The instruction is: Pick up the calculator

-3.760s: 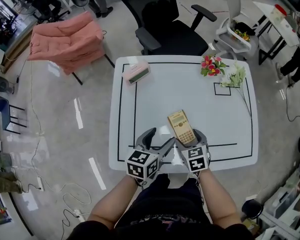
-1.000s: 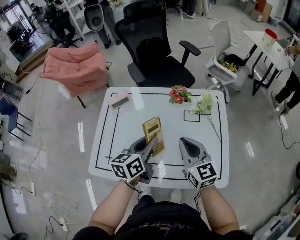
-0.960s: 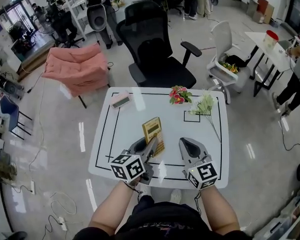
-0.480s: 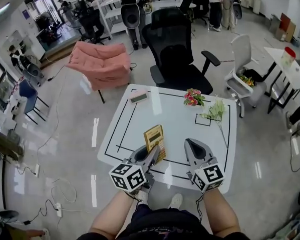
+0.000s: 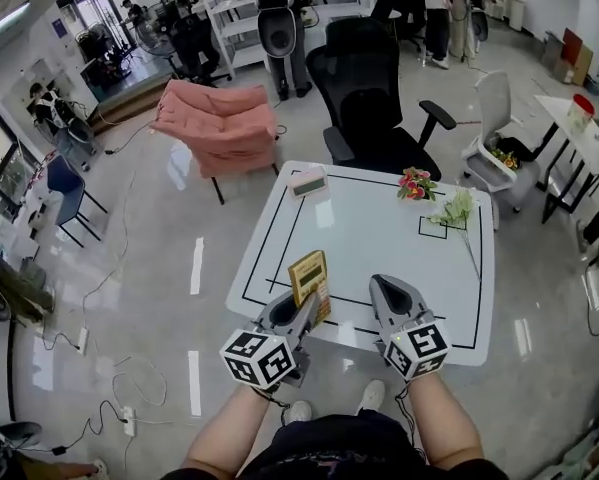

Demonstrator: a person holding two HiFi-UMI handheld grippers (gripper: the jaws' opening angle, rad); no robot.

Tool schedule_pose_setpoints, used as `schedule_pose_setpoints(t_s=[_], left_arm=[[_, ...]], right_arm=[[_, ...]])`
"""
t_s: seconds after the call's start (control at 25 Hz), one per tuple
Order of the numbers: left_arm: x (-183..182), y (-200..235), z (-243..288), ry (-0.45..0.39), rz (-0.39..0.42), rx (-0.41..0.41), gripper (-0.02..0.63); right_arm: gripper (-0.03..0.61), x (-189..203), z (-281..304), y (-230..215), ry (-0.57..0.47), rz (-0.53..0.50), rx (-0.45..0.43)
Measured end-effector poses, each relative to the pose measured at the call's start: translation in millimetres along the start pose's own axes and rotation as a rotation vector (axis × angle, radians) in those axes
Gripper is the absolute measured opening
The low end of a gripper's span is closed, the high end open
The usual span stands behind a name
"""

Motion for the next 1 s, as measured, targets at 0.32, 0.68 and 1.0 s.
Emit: schedule_pose_setpoints(t_s=[0.32, 0.68, 1.0], left_arm=[[0, 46, -57, 0.022, -0.012, 0.071, 0.08], [15, 57, -97, 0.087, -0.024, 0.199, 0.08], [32, 44, -104, 0.14, -0.029, 0.287, 0.08]], right_arm=[[0.002, 16, 4, 78, 0.028, -0.029, 0.092], [0.002, 31, -30, 136, 0.044, -0.048, 0.243], [0.002, 46, -69, 151, 0.053, -0.037, 0.351]])
Point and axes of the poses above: the fingertips, and each gripper's own axes: z forward along the fingers, y to its left, x out of its underside, the point moved 6 cm from there along -z, backward along the fingers, and after that the axes turned 3 degrees about -y, right-handed, at the moved point
